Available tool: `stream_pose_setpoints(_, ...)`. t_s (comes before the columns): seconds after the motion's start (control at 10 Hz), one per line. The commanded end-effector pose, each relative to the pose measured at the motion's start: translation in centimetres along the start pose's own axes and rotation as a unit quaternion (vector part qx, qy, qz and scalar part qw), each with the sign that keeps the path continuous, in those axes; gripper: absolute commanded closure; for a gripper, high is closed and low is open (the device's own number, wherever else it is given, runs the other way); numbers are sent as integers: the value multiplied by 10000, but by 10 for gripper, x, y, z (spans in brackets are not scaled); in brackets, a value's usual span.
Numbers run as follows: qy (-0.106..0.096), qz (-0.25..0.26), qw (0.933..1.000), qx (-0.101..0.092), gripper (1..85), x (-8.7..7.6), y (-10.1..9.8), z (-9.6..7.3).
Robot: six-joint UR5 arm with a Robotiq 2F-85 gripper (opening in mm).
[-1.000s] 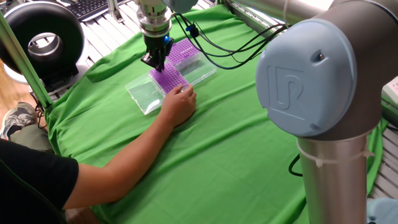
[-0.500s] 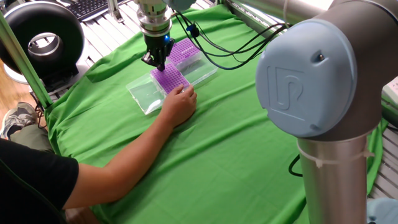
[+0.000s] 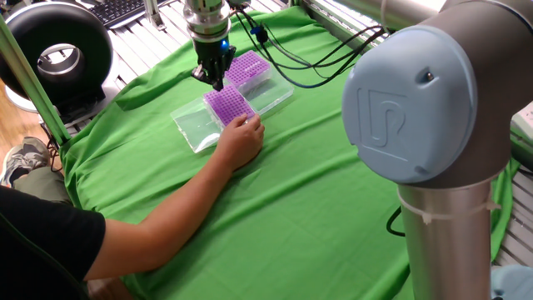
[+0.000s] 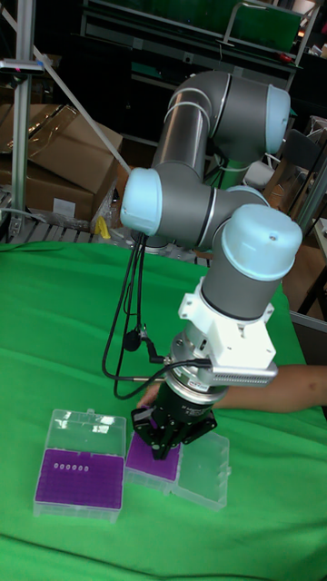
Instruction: Insert a small pipette tip into the holder for small pipette tips
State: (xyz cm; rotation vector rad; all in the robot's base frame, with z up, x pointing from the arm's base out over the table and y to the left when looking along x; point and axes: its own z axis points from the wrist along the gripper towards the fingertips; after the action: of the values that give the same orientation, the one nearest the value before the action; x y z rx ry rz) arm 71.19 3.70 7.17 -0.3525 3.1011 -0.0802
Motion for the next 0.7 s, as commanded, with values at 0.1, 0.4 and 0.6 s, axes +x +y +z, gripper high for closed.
stream_pose_setpoints(0.1, -161, -532, 9980, 316, 847, -8, -33, -17)
stream_pose_setpoints(0.4, -381, -873, 9939, 548, 847, -18, -61, -11)
stream_pose_setpoints(0.6, -479, -979, 9926, 530, 847, -18, -77, -7)
